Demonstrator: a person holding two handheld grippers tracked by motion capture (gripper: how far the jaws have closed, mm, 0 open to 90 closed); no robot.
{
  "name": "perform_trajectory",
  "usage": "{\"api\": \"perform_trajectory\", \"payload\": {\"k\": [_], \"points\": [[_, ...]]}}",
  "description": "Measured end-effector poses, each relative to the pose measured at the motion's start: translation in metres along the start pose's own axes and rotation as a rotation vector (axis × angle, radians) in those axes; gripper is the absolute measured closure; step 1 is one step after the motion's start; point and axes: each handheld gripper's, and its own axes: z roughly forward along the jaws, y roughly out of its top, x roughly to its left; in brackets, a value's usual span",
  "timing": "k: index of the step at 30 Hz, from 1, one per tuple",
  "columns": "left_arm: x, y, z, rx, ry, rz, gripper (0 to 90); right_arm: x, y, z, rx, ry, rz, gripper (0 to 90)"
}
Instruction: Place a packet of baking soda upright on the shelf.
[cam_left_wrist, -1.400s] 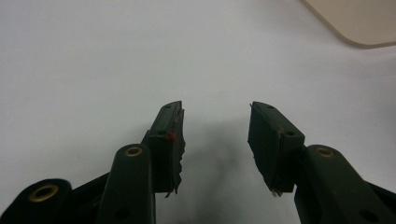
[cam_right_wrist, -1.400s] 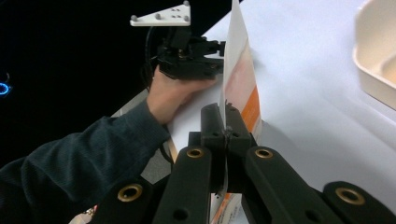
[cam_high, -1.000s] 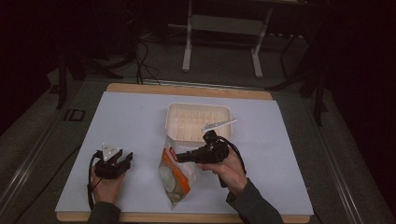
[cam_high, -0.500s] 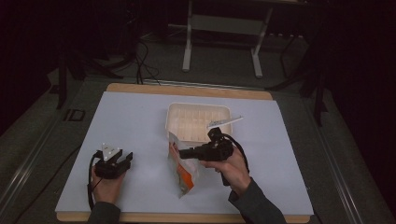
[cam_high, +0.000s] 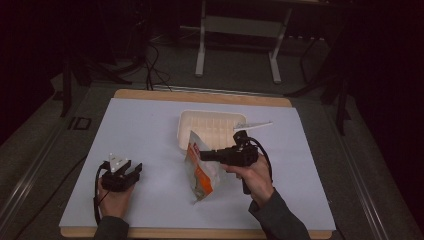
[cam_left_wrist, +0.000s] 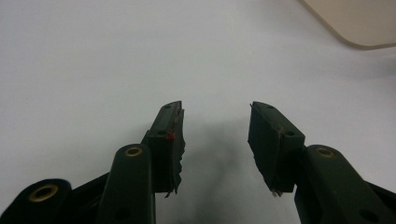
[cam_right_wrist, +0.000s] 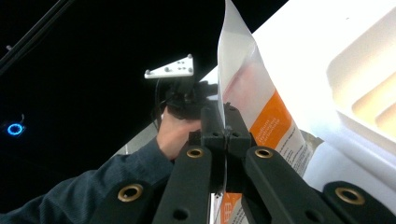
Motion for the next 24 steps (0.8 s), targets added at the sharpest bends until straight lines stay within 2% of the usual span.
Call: {"api": "perform_trajectory", "payload": {"k": [12, 24], "points": [[0.0, 0.0, 0.0, -0.002, 0.002, -0.002, 54.2, -0.006, 0.006, -0.015, -0.044, -0.053, 0.004, 90.0], [0.0, 0.0, 0.0, -0.002, 0.002, -0.001, 54.2, -0.009, 0.012, -0.026, -0.073, -0.084, 0.003, 90.0]]}}
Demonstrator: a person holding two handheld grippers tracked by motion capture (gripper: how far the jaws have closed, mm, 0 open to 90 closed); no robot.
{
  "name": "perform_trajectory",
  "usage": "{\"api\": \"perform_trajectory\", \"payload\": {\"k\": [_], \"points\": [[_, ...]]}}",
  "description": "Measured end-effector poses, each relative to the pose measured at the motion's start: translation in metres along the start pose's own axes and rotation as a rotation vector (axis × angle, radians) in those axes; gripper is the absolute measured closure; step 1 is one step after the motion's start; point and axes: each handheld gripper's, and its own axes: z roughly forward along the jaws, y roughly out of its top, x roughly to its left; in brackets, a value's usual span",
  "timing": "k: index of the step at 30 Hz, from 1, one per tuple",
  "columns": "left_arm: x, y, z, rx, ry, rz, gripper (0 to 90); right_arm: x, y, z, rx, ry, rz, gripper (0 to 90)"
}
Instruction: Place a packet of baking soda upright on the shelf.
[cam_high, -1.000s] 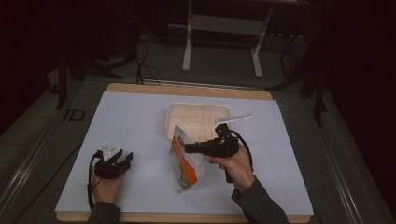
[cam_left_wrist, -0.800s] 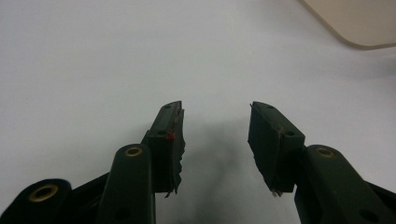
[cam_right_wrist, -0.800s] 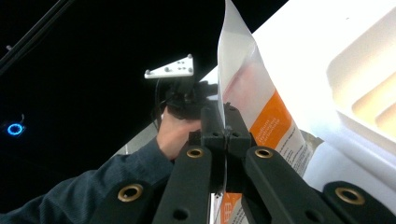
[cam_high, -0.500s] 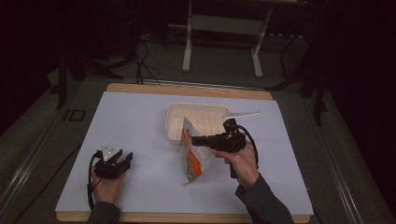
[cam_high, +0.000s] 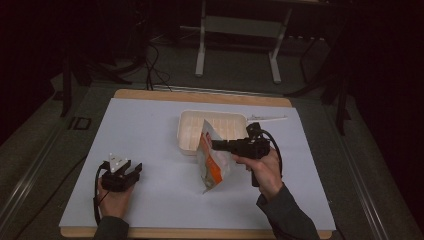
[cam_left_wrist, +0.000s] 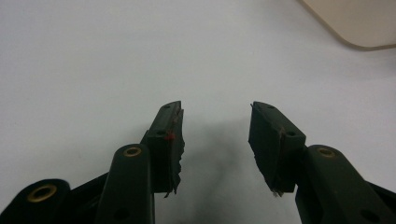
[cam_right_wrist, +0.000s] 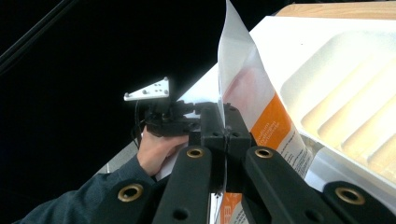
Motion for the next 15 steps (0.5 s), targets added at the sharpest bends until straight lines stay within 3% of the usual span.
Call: {"api": "perform_trajectory", "payload": {"k": [15], "points": [[0.001, 0.0, 0.0, -0.005, -0.009, -0.014, 53.9, -0.004, 0.009, -0.016, -0.037, -0.048, -0.001, 90.0]]}}
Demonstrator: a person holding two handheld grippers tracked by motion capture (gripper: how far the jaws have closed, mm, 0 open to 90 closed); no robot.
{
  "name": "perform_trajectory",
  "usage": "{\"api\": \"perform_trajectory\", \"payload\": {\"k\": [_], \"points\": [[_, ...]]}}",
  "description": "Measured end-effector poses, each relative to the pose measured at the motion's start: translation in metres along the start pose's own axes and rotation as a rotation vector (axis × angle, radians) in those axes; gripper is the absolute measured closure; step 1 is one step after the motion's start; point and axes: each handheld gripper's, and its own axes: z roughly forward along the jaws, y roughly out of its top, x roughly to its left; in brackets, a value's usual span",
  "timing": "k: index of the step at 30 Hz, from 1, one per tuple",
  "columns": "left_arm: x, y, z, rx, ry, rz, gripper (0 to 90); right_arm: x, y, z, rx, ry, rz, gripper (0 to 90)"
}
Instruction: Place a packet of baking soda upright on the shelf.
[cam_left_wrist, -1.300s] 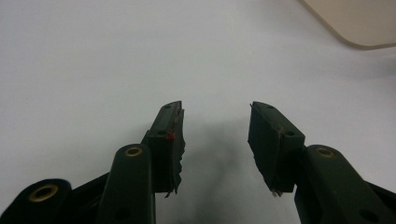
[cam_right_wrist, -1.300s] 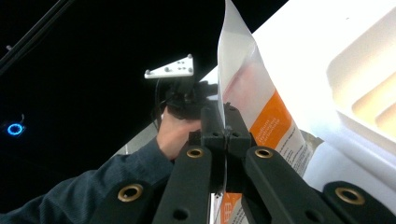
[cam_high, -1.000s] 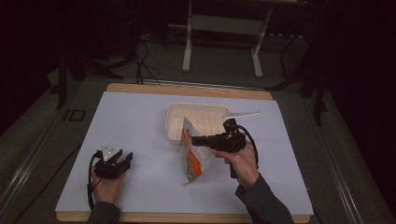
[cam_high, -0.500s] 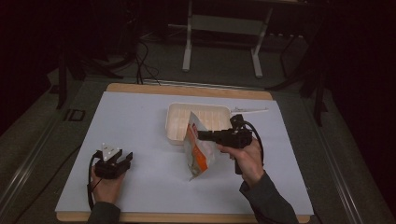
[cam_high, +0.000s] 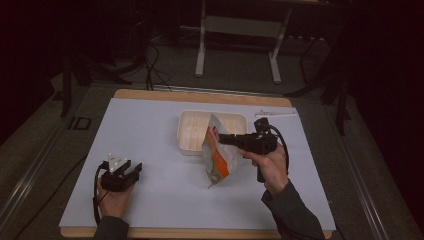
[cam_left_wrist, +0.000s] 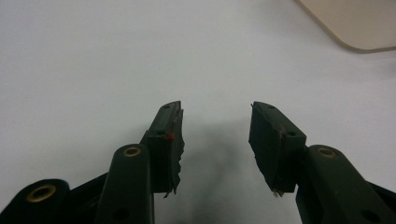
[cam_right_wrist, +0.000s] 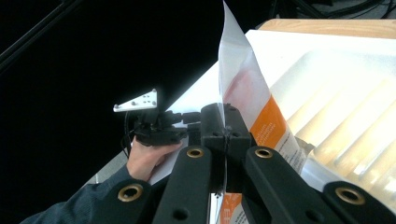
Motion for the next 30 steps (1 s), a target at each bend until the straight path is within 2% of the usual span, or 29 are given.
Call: {"api": "perform_trajectory", "payload": {"k": [18, 30], "points": [[0.0, 0.0, 0.0, -0.004, -0.002, -0.002, 53.8, -0.006, 0.008, -0.01, -0.031, -0.044, -0.001, 90.0], [0.0, 0.0, 0.0, -0.003, -0.002, 0.001, 53.8, -0.011, 0.015, -0.023, -0.063, -0.07, 0.011, 90.0]]}}
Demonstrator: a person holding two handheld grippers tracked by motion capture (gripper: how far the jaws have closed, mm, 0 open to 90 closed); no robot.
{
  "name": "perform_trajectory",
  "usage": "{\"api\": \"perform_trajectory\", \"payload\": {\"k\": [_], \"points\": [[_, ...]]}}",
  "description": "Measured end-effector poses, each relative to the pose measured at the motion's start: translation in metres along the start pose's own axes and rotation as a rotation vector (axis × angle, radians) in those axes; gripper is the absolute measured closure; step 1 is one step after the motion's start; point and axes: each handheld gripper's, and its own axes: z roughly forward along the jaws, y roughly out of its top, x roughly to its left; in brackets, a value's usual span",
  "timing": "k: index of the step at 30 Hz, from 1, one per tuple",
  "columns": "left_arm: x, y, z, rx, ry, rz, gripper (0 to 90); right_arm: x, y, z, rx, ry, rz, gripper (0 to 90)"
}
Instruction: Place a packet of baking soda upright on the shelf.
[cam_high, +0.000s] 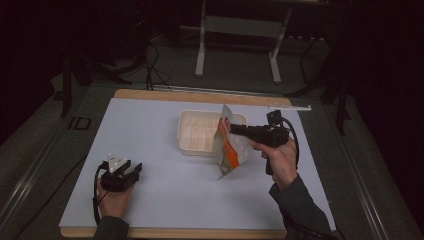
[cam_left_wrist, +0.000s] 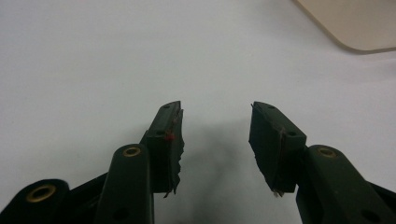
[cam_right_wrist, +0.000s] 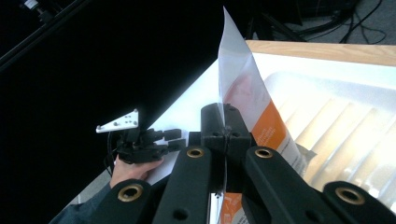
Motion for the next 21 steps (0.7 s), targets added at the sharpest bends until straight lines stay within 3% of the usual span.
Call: {"api": "perform_trajectory", "payload": {"k": [21], "points": [[0.0, 0.0, 0.0, 0.001, 0.0, 0.001, 53.8, -0.011, 0.016, -0.016, -0.045, -0.073, 0.012, 90.0]]}}
